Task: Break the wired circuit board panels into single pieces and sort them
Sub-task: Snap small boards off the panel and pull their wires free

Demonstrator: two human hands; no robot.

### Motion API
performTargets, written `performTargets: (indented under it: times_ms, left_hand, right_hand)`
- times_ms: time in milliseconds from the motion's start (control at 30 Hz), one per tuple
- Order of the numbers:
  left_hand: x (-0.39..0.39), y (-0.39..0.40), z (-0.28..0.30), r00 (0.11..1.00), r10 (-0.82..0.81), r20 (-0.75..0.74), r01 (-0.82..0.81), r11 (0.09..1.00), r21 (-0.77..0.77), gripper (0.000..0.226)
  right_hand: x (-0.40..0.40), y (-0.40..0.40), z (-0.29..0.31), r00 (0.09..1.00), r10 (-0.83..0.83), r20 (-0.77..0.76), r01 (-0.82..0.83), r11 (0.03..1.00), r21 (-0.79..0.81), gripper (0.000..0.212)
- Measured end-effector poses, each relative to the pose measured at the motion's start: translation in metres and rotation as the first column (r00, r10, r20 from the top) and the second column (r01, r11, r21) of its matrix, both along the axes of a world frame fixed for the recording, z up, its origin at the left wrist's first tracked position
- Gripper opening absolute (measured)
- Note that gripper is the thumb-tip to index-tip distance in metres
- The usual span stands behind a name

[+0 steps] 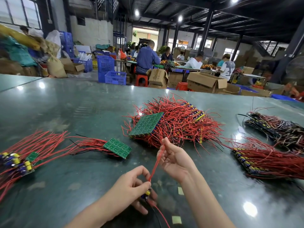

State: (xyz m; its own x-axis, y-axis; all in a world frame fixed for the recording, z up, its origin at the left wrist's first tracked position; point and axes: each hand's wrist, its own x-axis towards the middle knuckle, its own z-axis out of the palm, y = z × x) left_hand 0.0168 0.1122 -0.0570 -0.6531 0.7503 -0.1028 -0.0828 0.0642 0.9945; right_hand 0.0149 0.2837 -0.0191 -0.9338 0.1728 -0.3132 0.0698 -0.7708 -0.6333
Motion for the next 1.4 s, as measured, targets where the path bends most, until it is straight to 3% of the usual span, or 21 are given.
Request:
performTargets:
  times_ms: [67, 200, 267, 333, 400, 533, 733, 833, 933, 1067, 1133, 1233, 1400]
  left_hand:
    - [0.000, 0.001, 0.002, 0.996, 0.088, 0.022, -0.090, 0.994, 0.069, 0.007]
    - [-0.009, 0.000, 0.007, 0.927, 0.373, 0.039, -0.373, 0.905, 0.206, 0.006]
    - [-0.016, -0.005, 0.009, 0.881, 0.473, 0.013, -0.459, 0.849, 0.261, 0.006]
    - [-0.023, -0.011, 0.010, 0.837, 0.547, -0.003, -0.523, 0.801, 0.291, 0.008]
    - [-0.027, -0.015, 0.011, 0.823, 0.567, -0.013, -0.538, 0.788, 0.300, 0.009]
    - [-0.028, -0.016, 0.010, 0.859, 0.511, -0.032, -0.481, 0.827, 0.290, 0.007]
    - [-0.029, -0.016, 0.007, 0.870, 0.488, -0.069, -0.453, 0.846, 0.281, 0.003]
    - [-0.029, -0.015, 0.008, 0.871, 0.492, -0.008, -0.469, 0.835, 0.288, 0.005]
    - [-0.029, -0.015, 0.012, 0.843, 0.505, 0.186, -0.538, 0.780, 0.318, 0.008]
    - [-0.030, -0.014, 0.013, 0.802, 0.490, 0.341, -0.587, 0.752, 0.299, 0.009]
    - [-0.031, -0.013, 0.012, 0.794, 0.488, 0.363, -0.593, 0.754, 0.282, 0.008]
    - [-0.032, -0.013, 0.012, 0.807, 0.471, 0.356, -0.575, 0.765, 0.290, 0.002]
    - [-0.029, -0.013, 0.009, 0.811, 0.553, 0.193, -0.585, 0.759, 0.285, 0.034]
  right_hand:
    - [-0.001, 0.003, 0.001, 0.999, -0.005, -0.048, 0.007, 1.000, 0.027, 0.014]
    - [-0.001, 0.000, -0.003, 0.994, 0.066, -0.086, -0.026, 0.915, 0.403, 0.025]
    - [0.002, -0.008, -0.006, 0.982, 0.190, -0.009, -0.148, 0.792, 0.592, 0.020]
    - [0.005, -0.018, -0.008, 0.938, 0.328, 0.114, -0.300, 0.599, 0.743, 0.022]
    - [0.007, -0.026, -0.010, 0.893, 0.411, 0.181, -0.397, 0.536, 0.745, 0.032]
    - [0.009, -0.032, -0.013, 0.854, 0.486, 0.185, -0.467, 0.564, 0.681, 0.048]
    - [0.012, -0.035, -0.016, 0.814, 0.559, 0.156, -0.498, 0.536, 0.681, 0.021]
    - [0.010, -0.038, -0.018, 0.839, 0.531, 0.119, -0.443, 0.538, 0.717, 0.022]
    - [0.010, -0.049, -0.022, 0.889, 0.456, 0.038, -0.286, 0.489, 0.824, 0.024]
    - [0.009, -0.055, -0.027, 0.932, 0.362, -0.014, -0.115, 0.332, 0.936, 0.025]
    - [0.008, -0.054, -0.027, 0.933, 0.359, 0.011, -0.113, 0.265, 0.958, 0.028]
    - [0.007, -0.052, -0.026, 0.939, 0.343, 0.037, -0.141, 0.284, 0.949, 0.030]
    - [0.006, -0.051, -0.024, 0.931, 0.359, 0.065, -0.167, 0.261, 0.951, 0.027]
